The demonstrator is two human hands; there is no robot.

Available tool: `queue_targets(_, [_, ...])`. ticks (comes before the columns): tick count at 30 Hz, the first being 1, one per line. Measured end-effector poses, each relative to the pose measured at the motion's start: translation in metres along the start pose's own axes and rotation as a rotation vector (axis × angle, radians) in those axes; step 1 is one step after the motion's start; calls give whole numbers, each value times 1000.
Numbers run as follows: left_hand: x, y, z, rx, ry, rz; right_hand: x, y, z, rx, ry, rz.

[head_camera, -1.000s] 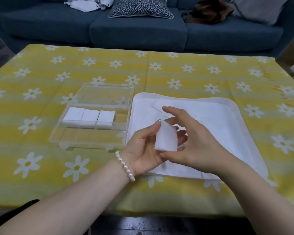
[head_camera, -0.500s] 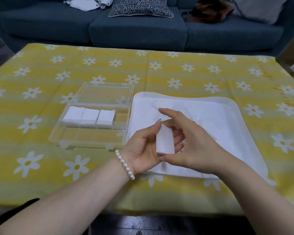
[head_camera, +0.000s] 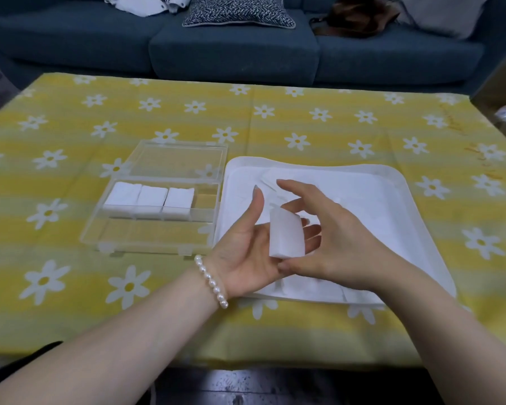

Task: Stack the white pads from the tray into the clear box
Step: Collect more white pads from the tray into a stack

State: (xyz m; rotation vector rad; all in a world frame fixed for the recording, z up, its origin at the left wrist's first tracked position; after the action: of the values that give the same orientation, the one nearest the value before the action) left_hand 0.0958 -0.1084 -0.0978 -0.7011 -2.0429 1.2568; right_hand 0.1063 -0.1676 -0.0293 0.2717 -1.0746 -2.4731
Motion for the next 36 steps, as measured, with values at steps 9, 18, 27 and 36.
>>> queue_targets(9, [14, 18, -51, 21, -196, -303, -1, 55, -55, -69, -235, -286])
queue_targets(18, [24, 33, -72, 71, -278, -447, -13, -7, -69, 436, -337, 142])
queue_targets(27, [34, 39, -82, 73, -317, -561, -30, -38, -48, 302, -133, 73])
queue_targets(36, [40, 39, -96, 88, -361, -573, -33, -25, -62, 239, -239, 103])
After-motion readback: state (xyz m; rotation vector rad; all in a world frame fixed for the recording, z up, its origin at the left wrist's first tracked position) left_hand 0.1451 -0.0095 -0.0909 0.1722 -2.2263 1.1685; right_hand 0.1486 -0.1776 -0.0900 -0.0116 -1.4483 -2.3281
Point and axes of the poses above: each hand's wrist, its own x-axis away from the middle knuckle, its own y-axis out of the back of the hand, z = x × y, the point moved 8 cm from there along -x, towards the middle knuckle, and after that the axes turned 4 degrees about x, right-handed, at the moved point
